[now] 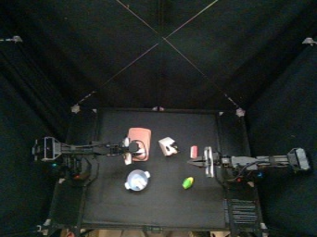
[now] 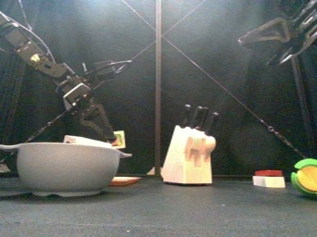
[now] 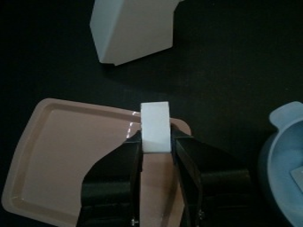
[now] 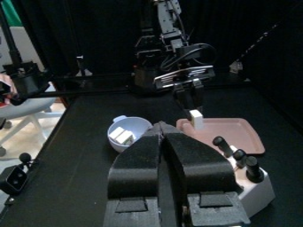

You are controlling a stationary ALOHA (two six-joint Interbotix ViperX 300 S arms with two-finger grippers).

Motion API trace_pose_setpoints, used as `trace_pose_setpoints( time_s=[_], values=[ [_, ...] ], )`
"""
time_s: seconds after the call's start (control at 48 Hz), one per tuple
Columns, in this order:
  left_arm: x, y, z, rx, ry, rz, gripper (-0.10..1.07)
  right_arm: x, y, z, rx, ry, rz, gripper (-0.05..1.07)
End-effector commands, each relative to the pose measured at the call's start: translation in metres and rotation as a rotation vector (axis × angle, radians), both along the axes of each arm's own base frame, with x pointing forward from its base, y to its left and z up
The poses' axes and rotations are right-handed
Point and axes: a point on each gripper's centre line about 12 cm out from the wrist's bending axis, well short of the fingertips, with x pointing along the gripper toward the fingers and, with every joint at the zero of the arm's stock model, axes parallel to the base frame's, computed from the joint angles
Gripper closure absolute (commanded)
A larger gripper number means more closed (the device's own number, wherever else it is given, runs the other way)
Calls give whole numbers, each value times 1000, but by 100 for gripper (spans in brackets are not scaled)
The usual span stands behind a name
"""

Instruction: Put sushi piece in bowl

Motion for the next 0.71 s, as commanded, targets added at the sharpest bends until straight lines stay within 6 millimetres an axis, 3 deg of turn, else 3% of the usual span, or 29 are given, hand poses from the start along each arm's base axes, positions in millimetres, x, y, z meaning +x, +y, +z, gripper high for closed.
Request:
trace_pose_setpoints(
  time_s=[0.0, 0.229, 0.396, 0.688],
  values=[
    [3, -1, 5, -5, -20, 3, 52, 2, 0, 3, 3, -9, 0, 101],
    [4, -15, 20, -3, -67, -36, 52, 2, 0, 3, 7, -8, 2, 101],
    [1, -44, 36, -34, -126, -99, 52, 3, 1, 2, 7, -5, 3, 101],
    [-23, -96, 44, -201, -177, -156, 52, 4, 2, 2, 3, -2, 9, 101]
  ],
)
